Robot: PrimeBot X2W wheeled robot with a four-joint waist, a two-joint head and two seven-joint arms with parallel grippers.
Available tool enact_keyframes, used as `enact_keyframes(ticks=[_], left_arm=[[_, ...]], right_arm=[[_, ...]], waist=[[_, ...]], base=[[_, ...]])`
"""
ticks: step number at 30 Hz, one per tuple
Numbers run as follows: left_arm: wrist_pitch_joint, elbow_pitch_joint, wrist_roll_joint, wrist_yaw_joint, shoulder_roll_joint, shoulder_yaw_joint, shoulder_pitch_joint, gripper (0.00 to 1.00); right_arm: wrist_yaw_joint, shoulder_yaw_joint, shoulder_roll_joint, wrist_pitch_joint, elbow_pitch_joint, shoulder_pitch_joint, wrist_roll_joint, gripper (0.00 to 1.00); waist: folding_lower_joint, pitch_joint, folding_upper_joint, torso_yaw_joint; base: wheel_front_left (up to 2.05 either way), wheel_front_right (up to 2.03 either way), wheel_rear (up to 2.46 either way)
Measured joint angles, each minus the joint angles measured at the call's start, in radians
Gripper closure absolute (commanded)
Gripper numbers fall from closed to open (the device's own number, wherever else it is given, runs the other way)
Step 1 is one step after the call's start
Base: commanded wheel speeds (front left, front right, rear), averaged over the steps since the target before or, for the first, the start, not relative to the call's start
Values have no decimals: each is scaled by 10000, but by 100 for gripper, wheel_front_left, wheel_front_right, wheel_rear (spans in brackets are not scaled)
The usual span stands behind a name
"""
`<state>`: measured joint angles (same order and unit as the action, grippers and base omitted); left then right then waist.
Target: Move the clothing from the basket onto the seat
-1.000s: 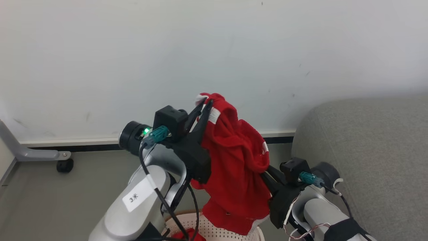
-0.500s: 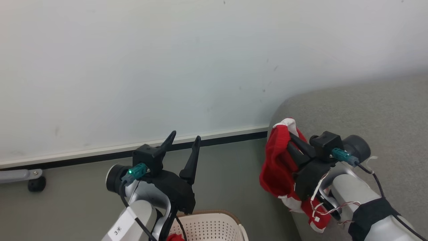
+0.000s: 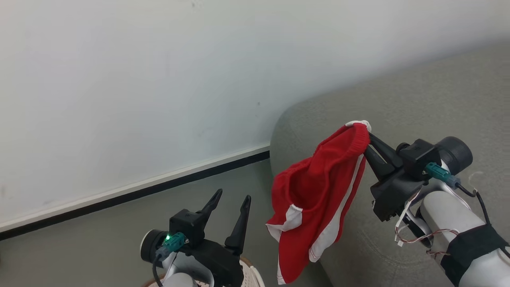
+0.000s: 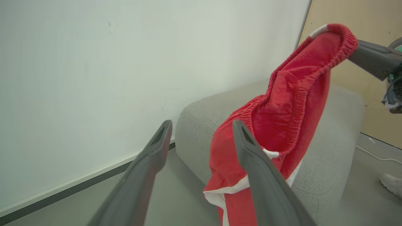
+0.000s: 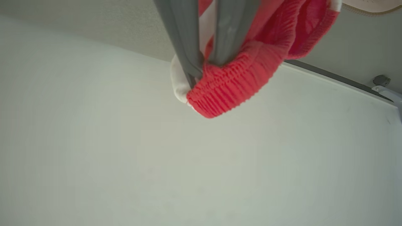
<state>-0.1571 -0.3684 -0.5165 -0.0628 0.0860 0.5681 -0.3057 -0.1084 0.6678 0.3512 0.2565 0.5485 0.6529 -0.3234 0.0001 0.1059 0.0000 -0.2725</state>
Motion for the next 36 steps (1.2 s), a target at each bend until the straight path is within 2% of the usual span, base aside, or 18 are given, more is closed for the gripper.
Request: enact_keyframes(ticks=[10, 16, 21, 26, 32, 36], left_arm=[[-270, 105, 25, -128, -140, 198, 135, 0], [-291, 148, 178, -167, -174, 357, 105, 0], [-255, 357, 359, -251, -165, 462, 20, 0], [-159, 571, 543, -267, 36, 449, -231, 0], [-54, 1014, 941, -339, 332, 437, -550, 0], [-31, 1323, 1087, -349, 506, 410, -688, 0]], right_arm=[[25, 10, 127, 2, -878, -24, 71, 100], [27, -134, 293, 0, -853, 50, 50, 100], [21, -523, 493, -90, -767, 891, -109, 100], [-33, -1020, 625, -222, -357, 2526, -359, 100], [-71, -1511, 1279, -451, 600, 4573, -366, 100], [-77, -1833, 1496, -541, 1016, 5330, -477, 100]], waist=[[0, -223, 0, -1350], [-1, -650, 0, -1777], [0, -1187, 0, -1829], [0, -1817, 0, -1732], [1, -2615, 1, -1445], [1, -3020, 1, -1250]], base=[[0, 0, 0], [0, 0, 0], [0, 0, 0], [0, 0, 0], [0, 0, 0], [0, 0, 0]])
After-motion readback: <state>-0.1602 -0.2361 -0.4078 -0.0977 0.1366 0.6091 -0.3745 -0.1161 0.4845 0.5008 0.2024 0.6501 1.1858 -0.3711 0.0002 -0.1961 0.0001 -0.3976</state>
